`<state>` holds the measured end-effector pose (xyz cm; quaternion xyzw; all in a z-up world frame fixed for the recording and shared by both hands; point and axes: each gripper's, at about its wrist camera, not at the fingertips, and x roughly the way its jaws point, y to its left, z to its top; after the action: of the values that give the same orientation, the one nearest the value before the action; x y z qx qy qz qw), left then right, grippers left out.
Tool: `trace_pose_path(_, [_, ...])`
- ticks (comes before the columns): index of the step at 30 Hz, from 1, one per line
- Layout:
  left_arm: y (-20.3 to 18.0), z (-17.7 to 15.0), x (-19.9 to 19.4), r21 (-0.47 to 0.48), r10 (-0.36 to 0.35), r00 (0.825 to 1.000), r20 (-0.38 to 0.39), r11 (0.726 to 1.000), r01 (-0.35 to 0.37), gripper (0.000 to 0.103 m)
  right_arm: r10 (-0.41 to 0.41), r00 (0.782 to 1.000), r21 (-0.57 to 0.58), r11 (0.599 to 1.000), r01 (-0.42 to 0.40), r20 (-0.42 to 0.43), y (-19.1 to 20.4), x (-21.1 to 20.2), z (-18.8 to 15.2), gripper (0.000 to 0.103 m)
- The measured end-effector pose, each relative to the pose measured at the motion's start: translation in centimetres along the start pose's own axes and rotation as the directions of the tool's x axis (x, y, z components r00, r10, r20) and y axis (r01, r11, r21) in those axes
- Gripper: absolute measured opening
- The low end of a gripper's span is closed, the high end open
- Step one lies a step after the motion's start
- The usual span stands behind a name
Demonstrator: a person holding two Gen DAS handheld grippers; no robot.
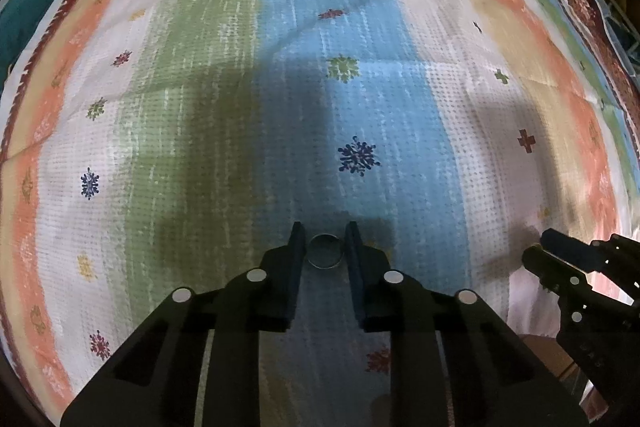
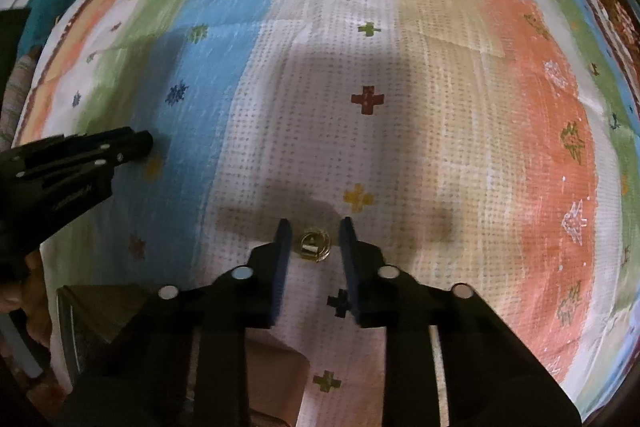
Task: Organize jewelry
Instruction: 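Grasp the gold charm with the right tool while the left tool grasps the silver ring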
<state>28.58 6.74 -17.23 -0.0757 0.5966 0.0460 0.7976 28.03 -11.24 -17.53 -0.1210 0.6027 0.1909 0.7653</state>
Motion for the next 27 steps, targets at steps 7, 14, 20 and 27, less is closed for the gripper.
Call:
trace_pose_path(7, [0.0,-0.1,-0.1,-0.001,0.001,1.000,0.000,1.000,-0.001,0.020,0.013,1.000,0.014,1.000,-0.013,-0.001,-0.1,-0.1,0.1,0.018])
trace_pose_path(14, [0.1,-0.1,-1.2,-0.005,-0.007,1.000,0.021,1.000,0.007,0.020,0.011,1.000,0.019,1.000,-0.012,0.027,-0.5,-1.3,0.1,0.014])
trace_pose_path(20, [-0.1,-0.3,-2.4,-0.002,-0.016,0.999,0.042,1.000,0.017,0.020,0.010,0.999,0.021,1.000,-0.011,0.043,-0.7,-2.2,-0.2,0.011])
trace_pose_path(27, [-0.6,-0.8,-2.9,0.008,-0.021,0.999,0.045,1.000,0.021,0.020,0.015,1.000,0.000,1.000,-0.015,-0.010,0.0,-0.9,-0.7,0.016])
